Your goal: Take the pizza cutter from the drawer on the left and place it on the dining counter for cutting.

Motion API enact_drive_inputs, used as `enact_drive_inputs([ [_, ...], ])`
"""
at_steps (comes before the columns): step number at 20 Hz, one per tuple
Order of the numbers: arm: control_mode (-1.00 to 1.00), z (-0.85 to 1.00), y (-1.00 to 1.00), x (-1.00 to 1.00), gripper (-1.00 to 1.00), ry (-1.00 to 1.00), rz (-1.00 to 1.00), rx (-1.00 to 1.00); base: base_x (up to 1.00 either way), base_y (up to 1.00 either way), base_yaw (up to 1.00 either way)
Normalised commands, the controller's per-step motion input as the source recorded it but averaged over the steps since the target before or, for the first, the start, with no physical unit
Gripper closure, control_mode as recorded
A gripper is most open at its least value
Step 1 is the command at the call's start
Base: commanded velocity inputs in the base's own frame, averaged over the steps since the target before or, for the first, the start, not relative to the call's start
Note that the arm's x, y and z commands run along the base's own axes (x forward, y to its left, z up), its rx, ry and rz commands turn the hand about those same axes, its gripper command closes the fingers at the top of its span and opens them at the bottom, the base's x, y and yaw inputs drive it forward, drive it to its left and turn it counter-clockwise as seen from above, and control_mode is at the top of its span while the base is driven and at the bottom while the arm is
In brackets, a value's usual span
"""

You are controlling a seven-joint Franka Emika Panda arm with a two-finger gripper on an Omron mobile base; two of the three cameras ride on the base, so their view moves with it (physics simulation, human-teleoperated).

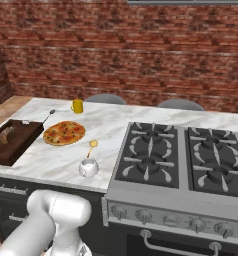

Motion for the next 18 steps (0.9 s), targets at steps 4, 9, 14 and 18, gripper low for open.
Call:
enact_drive_inputs([
  [4,-1.0,-0.27,0.19,0.3,-1.0,-0.17,0.01,-0.03,0.0,0.0,0.0],
  [9,-1.0,-0.25,0.18,0.33,-1.0,-0.1,0.03,0.0,0.0,0.0,0.0],
  [14,-1.0,-0.05,0.11,0.35,-1.0,0.0,0.01,0.0,0.0,0.0,0.0],
  [18,-1.0,-0.23,0.03,0.3,-1.0,0.0,0.06,0.0,0.0,0.0,0.0],
])
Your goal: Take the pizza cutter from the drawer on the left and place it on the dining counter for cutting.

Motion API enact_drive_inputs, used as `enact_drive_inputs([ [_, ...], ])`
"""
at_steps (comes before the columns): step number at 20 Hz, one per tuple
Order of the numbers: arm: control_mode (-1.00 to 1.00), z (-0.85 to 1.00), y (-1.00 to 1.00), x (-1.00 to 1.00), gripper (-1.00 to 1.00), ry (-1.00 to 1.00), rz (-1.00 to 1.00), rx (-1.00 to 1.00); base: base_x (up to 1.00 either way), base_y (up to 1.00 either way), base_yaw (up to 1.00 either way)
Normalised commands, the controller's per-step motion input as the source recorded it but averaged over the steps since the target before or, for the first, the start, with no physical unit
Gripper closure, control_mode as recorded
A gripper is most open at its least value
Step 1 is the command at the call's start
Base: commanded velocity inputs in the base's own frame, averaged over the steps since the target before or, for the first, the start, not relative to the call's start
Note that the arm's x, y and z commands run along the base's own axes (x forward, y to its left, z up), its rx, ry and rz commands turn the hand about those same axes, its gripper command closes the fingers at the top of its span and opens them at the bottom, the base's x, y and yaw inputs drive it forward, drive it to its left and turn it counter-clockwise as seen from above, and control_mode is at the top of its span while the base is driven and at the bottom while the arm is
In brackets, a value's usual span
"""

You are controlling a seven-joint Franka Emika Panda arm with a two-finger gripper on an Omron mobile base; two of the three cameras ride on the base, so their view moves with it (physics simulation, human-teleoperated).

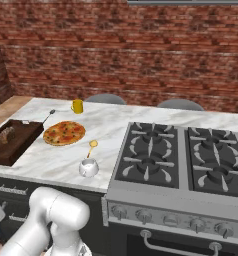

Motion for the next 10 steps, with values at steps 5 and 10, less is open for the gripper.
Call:
enact_drive_inputs([
  [5,-1.0,-0.31,0.0,0.24,-1.0,0.0,0.09,0.0,0.0,0.0,0.0],
  [10,-1.0,-0.26,0.0,0.26,-1.0,0.0,0.09,0.0,0.0,0.0,0.0],
])
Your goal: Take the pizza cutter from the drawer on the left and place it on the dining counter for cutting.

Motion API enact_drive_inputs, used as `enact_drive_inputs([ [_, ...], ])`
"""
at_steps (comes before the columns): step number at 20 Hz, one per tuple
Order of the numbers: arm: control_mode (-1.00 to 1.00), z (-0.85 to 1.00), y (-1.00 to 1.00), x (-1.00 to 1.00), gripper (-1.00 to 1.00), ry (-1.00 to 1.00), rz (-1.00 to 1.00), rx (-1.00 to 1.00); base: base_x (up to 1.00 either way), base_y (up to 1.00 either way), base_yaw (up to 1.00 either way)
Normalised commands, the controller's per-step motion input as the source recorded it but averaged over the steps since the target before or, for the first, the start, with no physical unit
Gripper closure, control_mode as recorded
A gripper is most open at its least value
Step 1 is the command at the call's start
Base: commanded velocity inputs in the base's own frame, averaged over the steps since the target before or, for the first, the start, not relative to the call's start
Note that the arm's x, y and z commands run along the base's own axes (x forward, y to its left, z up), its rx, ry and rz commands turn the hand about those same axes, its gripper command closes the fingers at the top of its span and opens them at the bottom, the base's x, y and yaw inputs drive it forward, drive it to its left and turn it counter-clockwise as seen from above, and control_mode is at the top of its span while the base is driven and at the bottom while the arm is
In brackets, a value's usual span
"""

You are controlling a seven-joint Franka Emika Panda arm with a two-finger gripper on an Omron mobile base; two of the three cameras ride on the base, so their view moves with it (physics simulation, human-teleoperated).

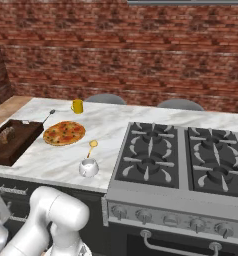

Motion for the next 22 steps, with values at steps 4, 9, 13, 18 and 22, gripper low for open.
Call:
enact_drive_inputs([
  [4,-1.0,-0.17,0.0,0.33,-1.0,0.0,0.08,0.0,0.0,0.0,0.0],
  [9,-1.0,-0.11,0.0,0.27,-1.0,0.0,0.06,0.0,0.0,0.0,0.0],
  [13,-1.0,-0.08,0.0,0.26,-1.0,0.0,0.05,0.0,0.0,0.0,0.0],
  [18,-1.0,-0.03,0.0,0.26,-1.0,0.0,0.05,0.0,0.0,0.0,0.0],
  [22,-1.0,0.0,0.0,0.19,-1.0,0.0,0.02,0.01,0.0,0.0,0.0],
])
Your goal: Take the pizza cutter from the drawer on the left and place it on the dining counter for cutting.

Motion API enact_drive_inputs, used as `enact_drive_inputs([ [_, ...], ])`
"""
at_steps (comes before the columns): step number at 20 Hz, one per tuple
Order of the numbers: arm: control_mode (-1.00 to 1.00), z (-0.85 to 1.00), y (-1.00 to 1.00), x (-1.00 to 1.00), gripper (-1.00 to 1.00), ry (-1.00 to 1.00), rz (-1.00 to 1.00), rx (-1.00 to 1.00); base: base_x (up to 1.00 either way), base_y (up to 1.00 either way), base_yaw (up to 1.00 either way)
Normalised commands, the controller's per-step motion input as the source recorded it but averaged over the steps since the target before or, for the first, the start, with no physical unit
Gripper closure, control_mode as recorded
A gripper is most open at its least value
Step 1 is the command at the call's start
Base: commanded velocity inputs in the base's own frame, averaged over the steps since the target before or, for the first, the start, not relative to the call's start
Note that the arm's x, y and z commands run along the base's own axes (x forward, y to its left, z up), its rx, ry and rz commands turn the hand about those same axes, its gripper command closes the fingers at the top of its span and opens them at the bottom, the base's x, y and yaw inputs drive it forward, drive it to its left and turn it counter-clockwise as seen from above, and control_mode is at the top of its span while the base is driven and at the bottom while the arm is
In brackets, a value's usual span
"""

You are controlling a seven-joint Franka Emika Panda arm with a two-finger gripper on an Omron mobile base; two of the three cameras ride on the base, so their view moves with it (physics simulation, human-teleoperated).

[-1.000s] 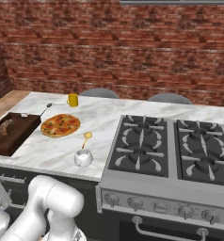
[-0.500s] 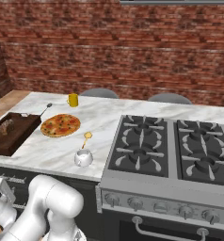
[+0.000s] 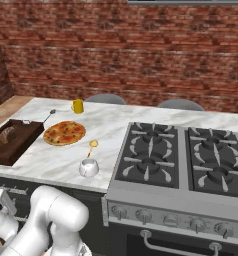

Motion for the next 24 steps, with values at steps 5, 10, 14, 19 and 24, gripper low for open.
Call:
enact_drive_inputs([
  [5,-1.0,0.0,0.0,0.0,-1.0,0.0,0.02,0.0,0.0,0.0,0.0],
  [10,-1.0,0.01,0.0,0.0,-1.0,0.0,0.03,0.0,0.0,0.0,0.0],
  [14,-1.0,0.02,0.0,0.0,-1.0,0.0,0.01,0.0,0.0,0.0,0.0],
  [19,-1.0,0.13,0.0,0.0,-1.0,0.0,0.03,0.0,0.0,0.0,0.0],
  [24,-1.0,0.2,0.0,0.0,-1.0,0.0,0.02,0.0,0.0,0.0,0.0],
])
